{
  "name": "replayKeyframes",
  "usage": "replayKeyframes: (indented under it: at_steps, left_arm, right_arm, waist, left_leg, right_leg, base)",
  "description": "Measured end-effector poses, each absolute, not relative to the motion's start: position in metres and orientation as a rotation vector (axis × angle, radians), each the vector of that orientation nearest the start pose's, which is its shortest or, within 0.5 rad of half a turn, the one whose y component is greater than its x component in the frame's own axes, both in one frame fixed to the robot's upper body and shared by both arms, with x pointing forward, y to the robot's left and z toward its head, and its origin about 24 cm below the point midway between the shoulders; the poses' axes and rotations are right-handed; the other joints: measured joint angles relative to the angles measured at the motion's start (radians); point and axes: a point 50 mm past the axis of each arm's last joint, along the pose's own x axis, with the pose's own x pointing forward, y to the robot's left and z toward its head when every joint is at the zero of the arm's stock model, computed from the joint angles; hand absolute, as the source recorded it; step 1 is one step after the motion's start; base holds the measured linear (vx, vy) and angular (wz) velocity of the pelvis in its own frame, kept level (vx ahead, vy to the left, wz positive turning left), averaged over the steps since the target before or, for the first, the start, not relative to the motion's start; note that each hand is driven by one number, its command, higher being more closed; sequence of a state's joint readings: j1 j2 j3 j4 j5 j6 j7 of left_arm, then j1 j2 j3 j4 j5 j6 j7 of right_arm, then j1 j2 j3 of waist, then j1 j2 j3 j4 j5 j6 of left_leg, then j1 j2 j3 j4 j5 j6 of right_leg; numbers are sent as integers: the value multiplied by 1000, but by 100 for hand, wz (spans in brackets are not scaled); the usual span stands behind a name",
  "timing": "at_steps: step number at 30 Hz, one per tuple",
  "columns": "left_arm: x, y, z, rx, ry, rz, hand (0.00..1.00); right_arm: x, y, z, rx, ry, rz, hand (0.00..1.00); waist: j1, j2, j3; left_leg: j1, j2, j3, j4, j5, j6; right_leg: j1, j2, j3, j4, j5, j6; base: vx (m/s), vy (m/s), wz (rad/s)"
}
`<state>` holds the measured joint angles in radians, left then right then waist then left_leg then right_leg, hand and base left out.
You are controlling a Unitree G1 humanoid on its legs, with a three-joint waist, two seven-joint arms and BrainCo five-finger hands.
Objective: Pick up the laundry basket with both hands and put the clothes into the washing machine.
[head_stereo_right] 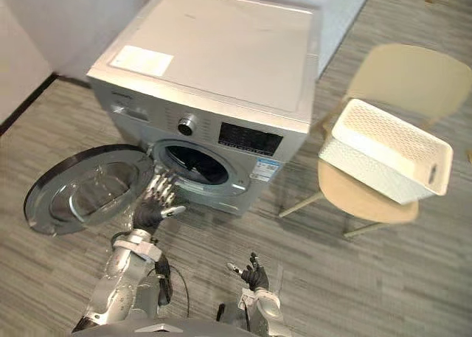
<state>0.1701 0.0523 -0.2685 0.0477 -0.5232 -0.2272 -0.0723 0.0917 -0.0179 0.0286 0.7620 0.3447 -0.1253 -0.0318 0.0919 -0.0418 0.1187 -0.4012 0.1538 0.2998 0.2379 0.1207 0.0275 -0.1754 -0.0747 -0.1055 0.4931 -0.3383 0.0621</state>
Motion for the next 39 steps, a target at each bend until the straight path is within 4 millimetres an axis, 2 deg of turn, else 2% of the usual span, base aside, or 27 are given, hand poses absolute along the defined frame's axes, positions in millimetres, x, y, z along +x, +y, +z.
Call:
replayKeyframes:
  at_steps: [1, 2, 3, 4, 6, 7, 9, 12, 13, 14, 16, 17, 20, 21, 23, 24, 25, 26, 27, 28, 29, 30, 31, 32, 35, 38, 39]
  left_arm:
    - [210, 113, 10, -497, 36, -160, 0]
    - [206, 117, 7, -497, 50, -135, 0]
    - [202, 121, 5, -501, 60, -108, 0]
    - [200, 124, 6, -499, 58, -96, 0]
    - [200, 127, 7, -516, 48, -69, 0]
    - [200, 136, 6, -521, 40, -20, 0]
    - [199, 150, 6, -515, 25, 47, 0]
    - [195, 180, 3, -504, 7, 256, 0]
    - [194, 187, 2, -492, 5, 302, 0]
    - [191, 205, 3, -458, -3, 408, 0]
    - [186, 230, 5, -402, -14, 556, 0]
    - [184, 244, 9, -367, -27, 622, 0]
    - [199, 264, 30, -279, -106, 663, 0]
    - [214, 273, 48, -226, -170, 651, 0]
    - [246, 294, 85, -132, -279, 638, 0]
    - [258, 301, 100, -103, -309, 639, 0]
    - [290, 316, 141, -41, -380, 636, 0]
    - [302, 321, 161, -19, -410, 636, 0]
    - [324, 329, 201, 39, -447, 646, 0]
    - [338, 334, 234, 91, -466, 660, 0]
    - [351, 338, 277, 156, -479, 679, 0]
    - [353, 338, 297, 181, -489, 684, 0]
    - [355, 336, 331, 204, -519, 690, 0]
    - [354, 335, 356, 221, -538, 697, 0]
    - [355, 331, 385, 176, -513, 670, 0]
    - [351, 328, 400, 64, -531, 645, 0]
    - [347, 329, 408, 23, -553, 649, 0]
  right_arm:
    - [160, -159, -123, 281, 717, -195, 0]
    - [163, -160, -122, 275, 711, -191, 0]
    - [163, -160, -123, 263, 720, -189, 0]
    - [159, -162, -126, 247, 738, -196, 0]
    - [156, -169, -127, 242, 755, -222, 0]
    - [152, -177, -129, 205, 769, -232, 0]
    - [145, -181, -131, 189, 783, -247, 0]
    - [125, -189, -142, 201, 864, -308, 0]
    - [125, -191, -143, 201, 868, -319, 0]
    - [126, -195, -144, 204, 880, -338, 0]
    - [121, -196, -148, 219, 915, -361, 0]
    - [117, -195, -150, 235, 933, -376, 0]
    - [111, -201, -152, 229, 955, -402, 0]
    - [112, -203, -152, 234, 952, -411, 0]
    - [117, -207, -150, 231, 938, -409, 0]
    - [120, -208, -148, 228, 927, -407, 0]
    - [134, -212, -142, 218, 887, -397, 0]
    - [140, -211, -140, 217, 871, -391, 0]
    - [152, -210, -134, 209, 833, -371, 0]
    - [162, -207, -129, 201, 806, -346, 0]
    - [177, -201, -122, 187, 761, -299, 0]
    - [184, -195, -118, 183, 743, -276, 0]
    - [195, -185, -111, 180, 695, -234, 0]
    - [205, -176, -103, 183, 638, -202, 0]
    - [224, -167, -78, 208, 496, -164, 0]
    - [229, -161, -60, 233, 394, -152, 0]
    - [226, -159, -56, 242, 375, -148, 0]
  waist:
    - [1, 2, 1]
    - [8, 13, 1]
    - [8, 23, 0]
    - [0, 16, -5]
    - [10, 18, -5]
    - [9, 23, -8]
    - [-3, 27, -17]
    - [-19, 66, -64]
    - [-21, 73, -72]
    - [-32, 90, -83]
    - [-45, 71, -89]
    - [-49, 71, -89]
    - [-65, 68, -91]
    - [-68, 66, -84]
    - [-77, 63, -62]
    - [-85, 51, -51]
    - [-105, 56, 13]
    - [-111, 52, 40]
    - [-116, 44, 87]
    - [-124, 32, 118]
    - [-133, 8, 167]
    - [-139, -8, 182]
    - [-144, -45, 203]
    - [-148, -75, 221]
    - [-148, -89, 250]
    - [-138, -97, 257]
    - [-140, -107, 262]
  left_leg:
    - [-15, 0, -10, 0, 17, -1]
    - [-38, 1, -56, -1, 48, -23]
    - [-38, 1, -103, -20, 81, -62]
    - [-23, -16, -149, -93, 148, -89]
    - [-34, 3, -114, 8, 50, -64]
    - [-30, 44, -70, 160, -71, -58]
    - [16, 94, -53, 264, -148, -53]
    - [119, 140, -121, 283, -211, -65]
    - [135, 140, -136, 269, -225, -71]
    - [168, 118, -141, 203, -249, -103]
    - [172, 86, -139, 166, -253, -111]
    - [178, 66, -134, 143, -254, -113]
    - [231, 32, -104, 31, -260, -133]
    - [225, 18, -90, -1, -251, -142]
    - [174, 2, -54, -14, -225, -131]
    - [157, -3, -53, -12, -218, -125]
    - [104, -10, -52, -13, -194, -115]
    - [78, -13, -51, -14, -184, -110]
    - [23, -14, -51, -16, -158, -104]
    - [-20, -14, -51, -17, -139, -100]
    - [-61, -8, -48, -16, -118, -96]
    - [-82, -2, -43, -12, -113, -95]
    - [-128, 11, -29, 1, -110, -95]
    - [-172, 27, -23, 27, -109, -96]
    - [-295, 104, -25, 113, -127, -108]
    - [-362, 180, -29, 153, -138, -113]
    - [-374, 203, -32, 163, -143, -111]
  right_leg:
    - [0, 3, -11, -16, -8, -1]
    - [-2, 21, -26, -26, -15, -11]
    - [3, 29, -50, -23, -13, -15]
    - [7, 5, -106, -34, -5, -35]
    - [13, -13, -157, -52, 0, -57]
    - [19, -44, -201, -54, 6, -63]
    - [28, -72, -228, -61, 21, -52]
    - [5, -98, -234, -89, 40, -19]
    - [-5, -104, -232, -92, 45, -11]
    - [-16, -117, -226, -99, 58, 9]
    - [-9, -124, -205, -160, 108, 23]
    - [11, -133, -211, -208, 155, 53]
    - [41, -140, -204, -290, 226, 78]
    - [18, -148, -193, -307, 251, 83]
    - [-48, -158, -161, -335, 306, 84]
    - [-63, -161, -156, -343, 320, 86]
    - [-106, -164, -154, -368, 361, 82]
    - [-128, -164, -152, -379, 378, 84]
    - [-175, -162, -152, -406, 416, 82]
    - [-207, -158, -151, -431, 447, 78]
    - [-226, -146, -145, -475, 494, 71]
    - [-240, -141, -143, -497, 516, 68]
    - [-270, -127, -127, -540, 556, 61]
    - [-298, -116, -117, -572, 592, 53]
    - [-395, -60, -88, -574, 669, 59]
    - [-455, 2, -67, -575, 737, 69]
    - [-462, 18, -67, -575, 737, 70]
  base:
    - [-164, -174, 32]
    - [-199, -153, 37]
    - [-256, -166, 71]
    - [-224, -129, 82]
    - [-203, -84, 71]
    - [-221, -25, 57]
    - [-182, 74, 60]
    - [-120, 241, 40]
    - [-90, 349, 18]
    - [-98, 411, 21]
    - [-73, 377, 24]
    - [-9, 266, 21]
    - [-27, 203, 7]
    - [-105, 157, -26]
    - [-166, 121, -39]
    - [-274, 104, -18]
    - [-251, 81, -2]
    - [-342, 89, -3]
    - [-246, 51, -4]
    - [-330, 54, -4]
    - [-256, 27, -4]
    - [-268, 8, -18]
    - [-183, -8, -33]
    - [-199, -21, -40]
    - [-136, -18, -44]
    - [-121, -56, -53]
    - [-79, -69, -35]
